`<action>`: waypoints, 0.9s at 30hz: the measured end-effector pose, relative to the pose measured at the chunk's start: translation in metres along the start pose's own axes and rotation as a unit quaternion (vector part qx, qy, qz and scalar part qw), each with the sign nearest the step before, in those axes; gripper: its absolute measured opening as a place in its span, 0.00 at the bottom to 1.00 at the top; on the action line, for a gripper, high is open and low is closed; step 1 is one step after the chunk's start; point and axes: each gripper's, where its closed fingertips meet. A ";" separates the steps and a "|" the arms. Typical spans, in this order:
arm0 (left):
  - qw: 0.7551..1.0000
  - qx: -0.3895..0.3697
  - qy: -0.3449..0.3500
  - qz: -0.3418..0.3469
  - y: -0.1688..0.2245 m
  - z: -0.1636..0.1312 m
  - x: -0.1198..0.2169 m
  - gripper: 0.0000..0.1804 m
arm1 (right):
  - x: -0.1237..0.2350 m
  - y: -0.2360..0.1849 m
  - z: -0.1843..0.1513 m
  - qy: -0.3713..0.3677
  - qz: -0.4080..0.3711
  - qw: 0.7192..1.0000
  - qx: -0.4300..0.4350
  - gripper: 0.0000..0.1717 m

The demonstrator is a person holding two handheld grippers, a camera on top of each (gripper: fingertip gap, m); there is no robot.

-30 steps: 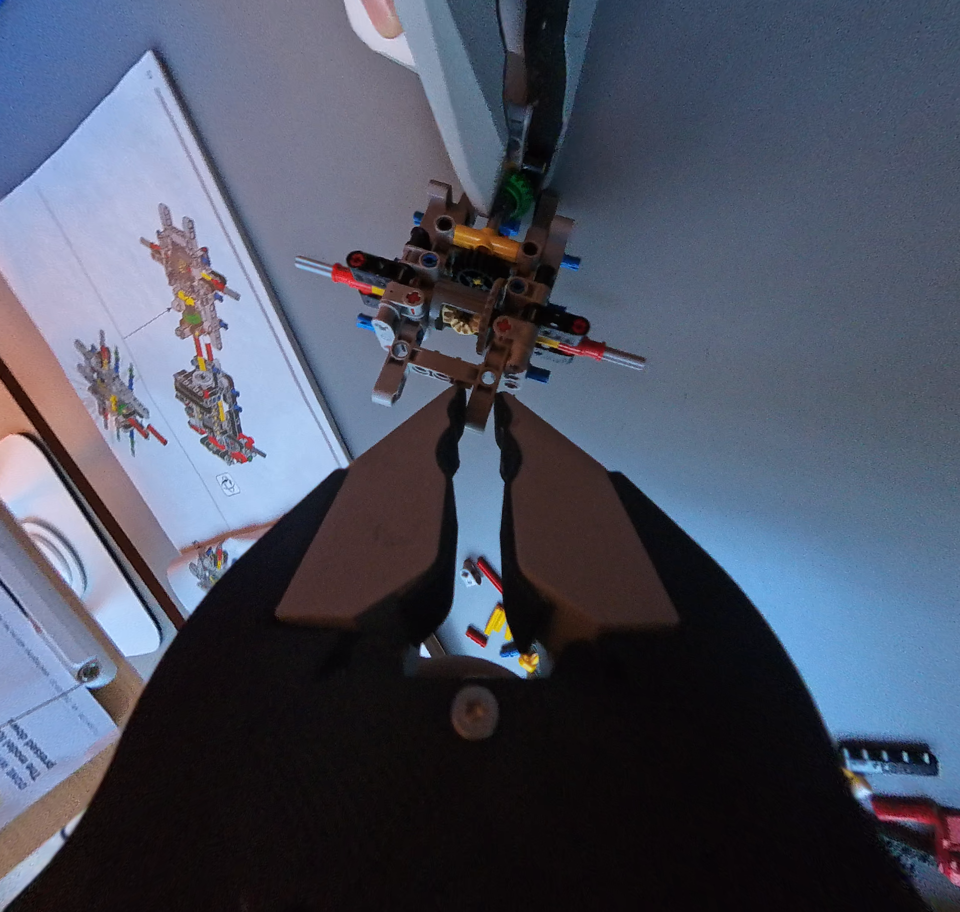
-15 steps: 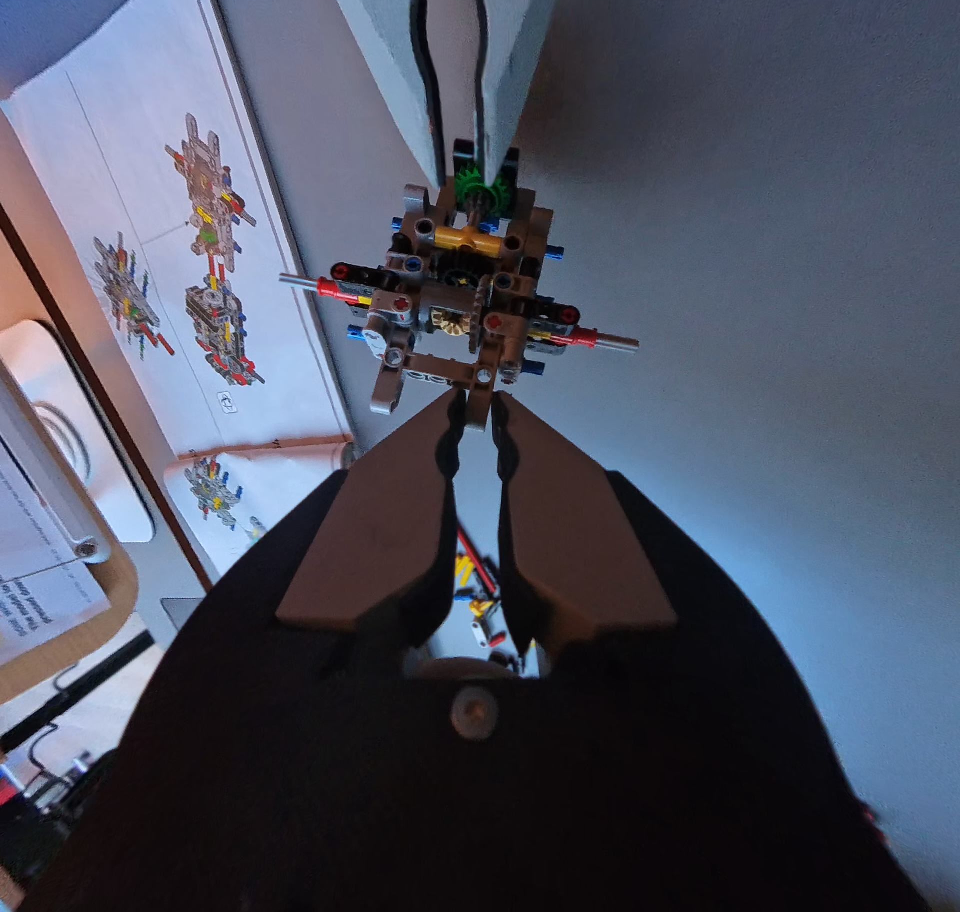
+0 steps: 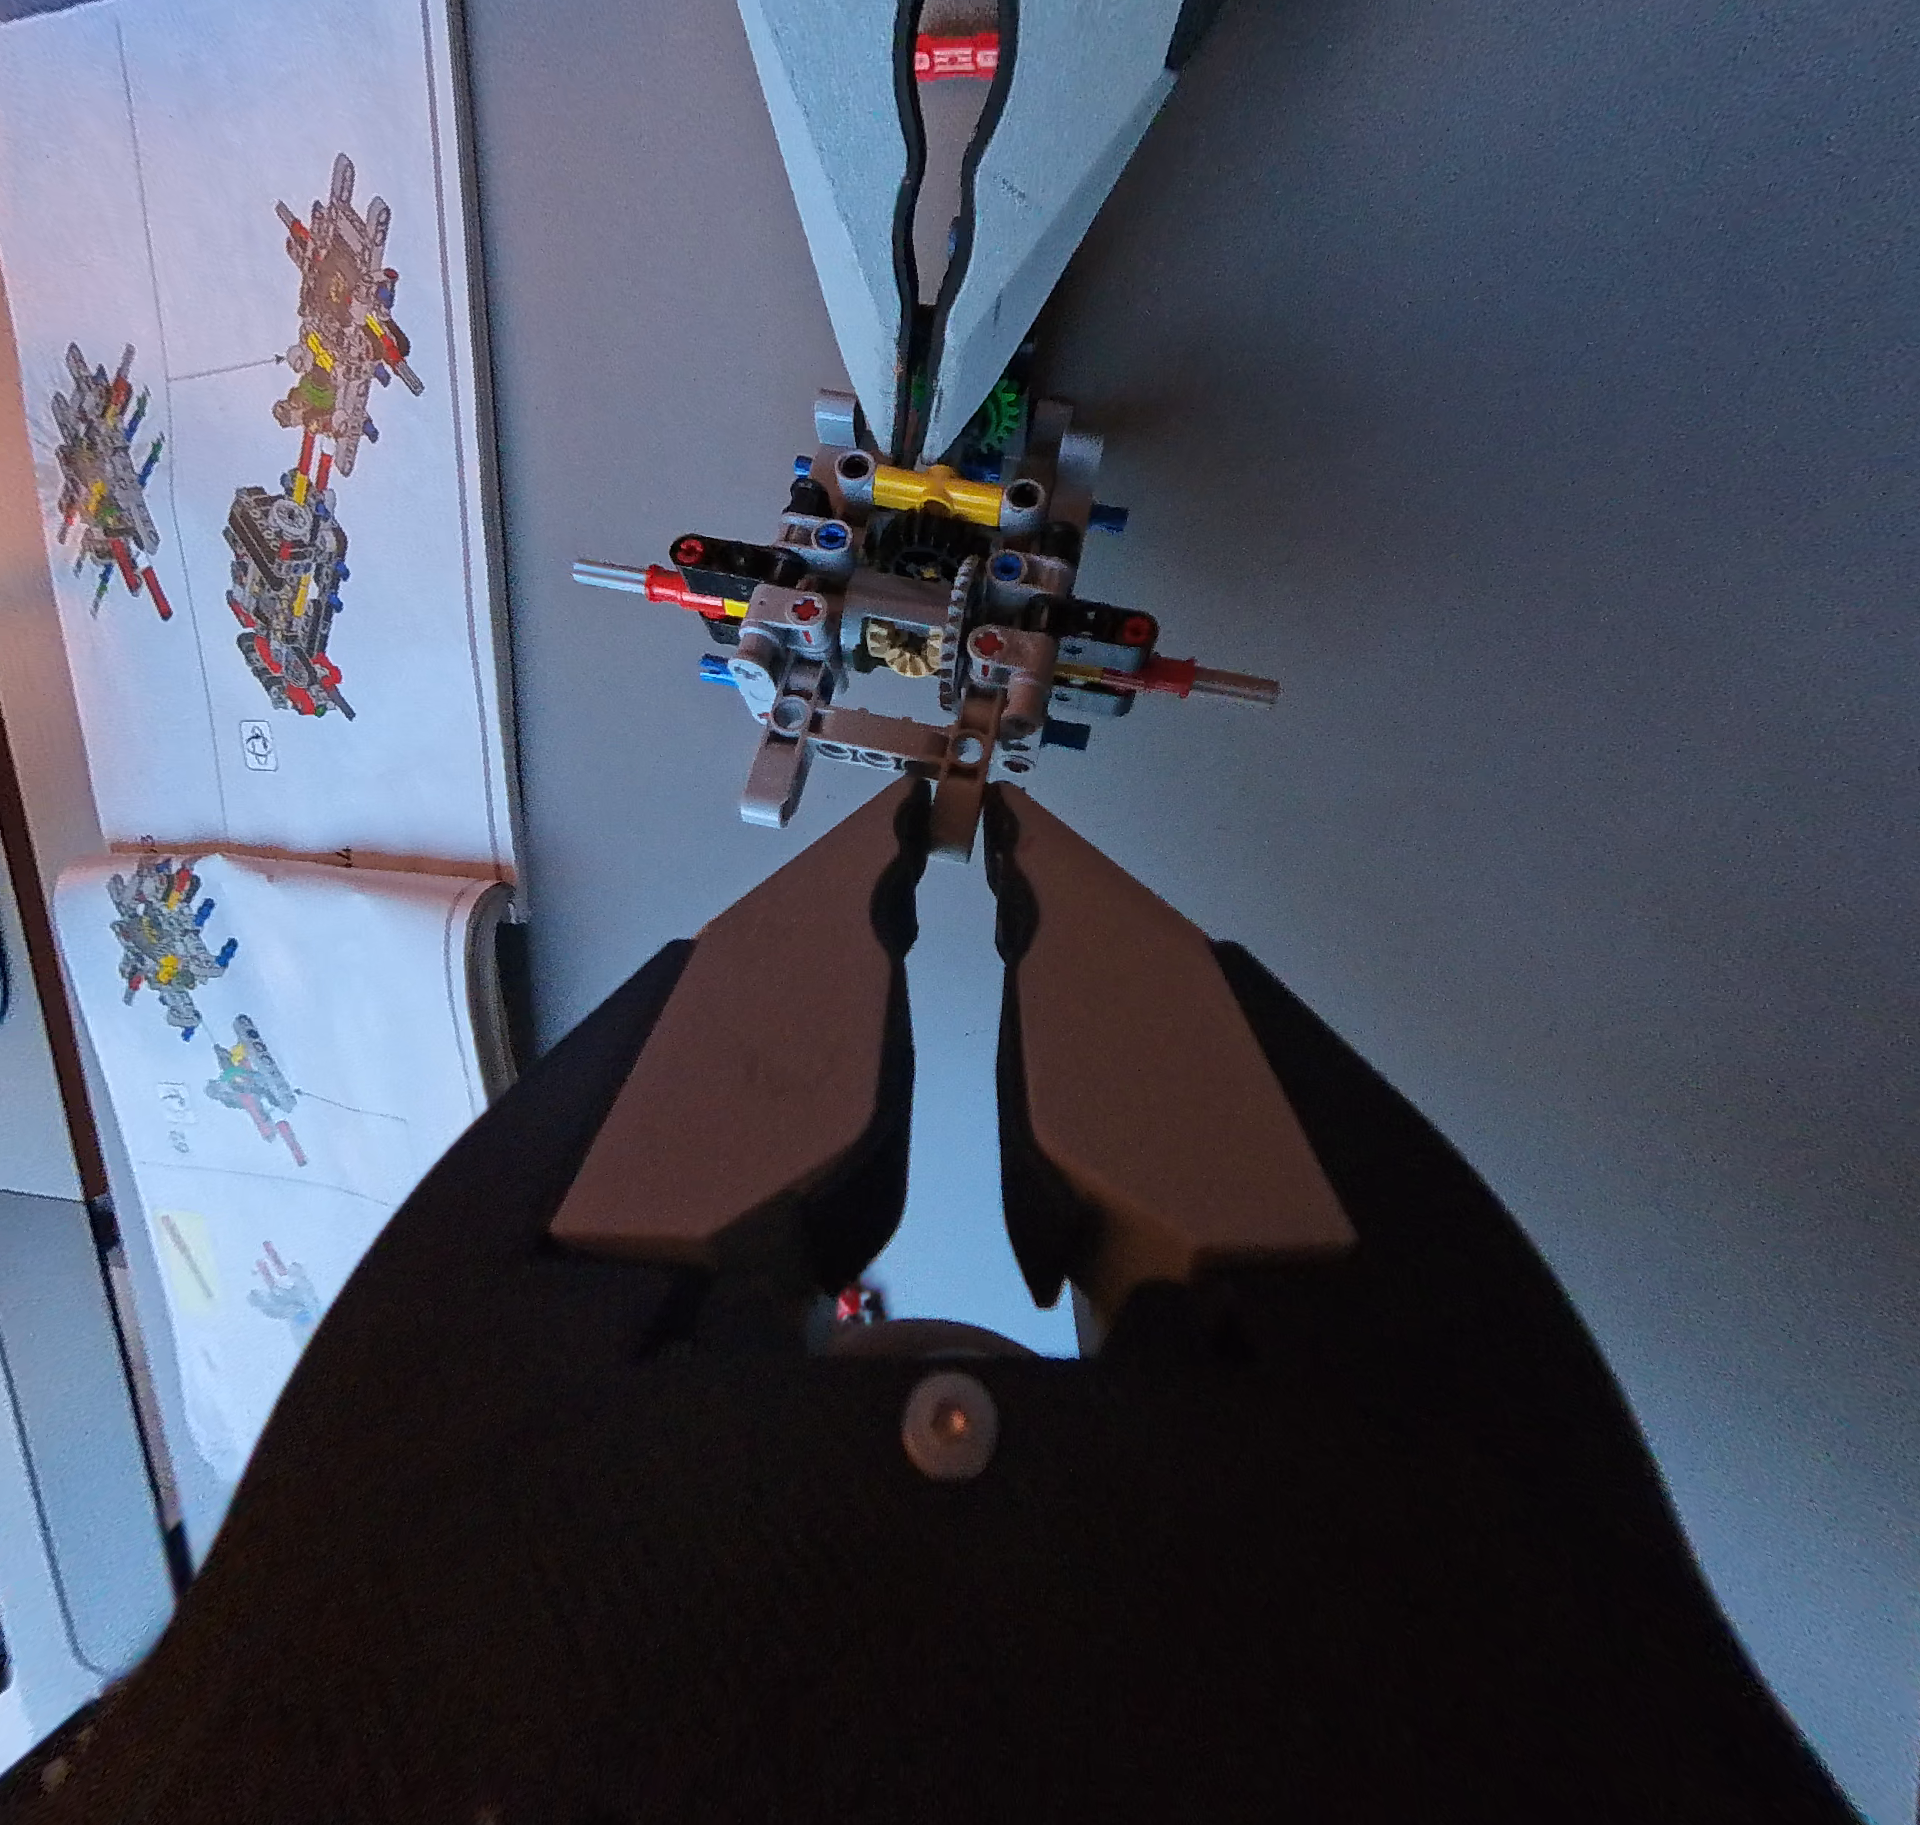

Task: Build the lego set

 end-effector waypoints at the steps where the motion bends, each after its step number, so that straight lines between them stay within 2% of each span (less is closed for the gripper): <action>1: 1.000 0.004 0.005 0.001 0.001 0.000 0.000 0.05 | 0.001 -0.001 0.000 -0.001 0.003 1.000 -0.002 0.00; 6: 1.000 0.012 0.017 0.002 0.004 -0.003 -0.002 0.04 | 0.005 -0.009 0.004 -0.003 0.034 0.999 -0.018 0.04; 27: 0.998 0.014 0.055 -0.006 0.007 -0.002 -0.005 0.04 | -0.003 -0.011 -0.004 -0.033 0.027 0.998 0.039 0.00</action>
Point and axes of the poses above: each gripper's, where its closed fingertips meet, x back along the fingers, z out of its top, y = z × x across the jaws, and after that the axes turned 11 degrees about -x, right-handed
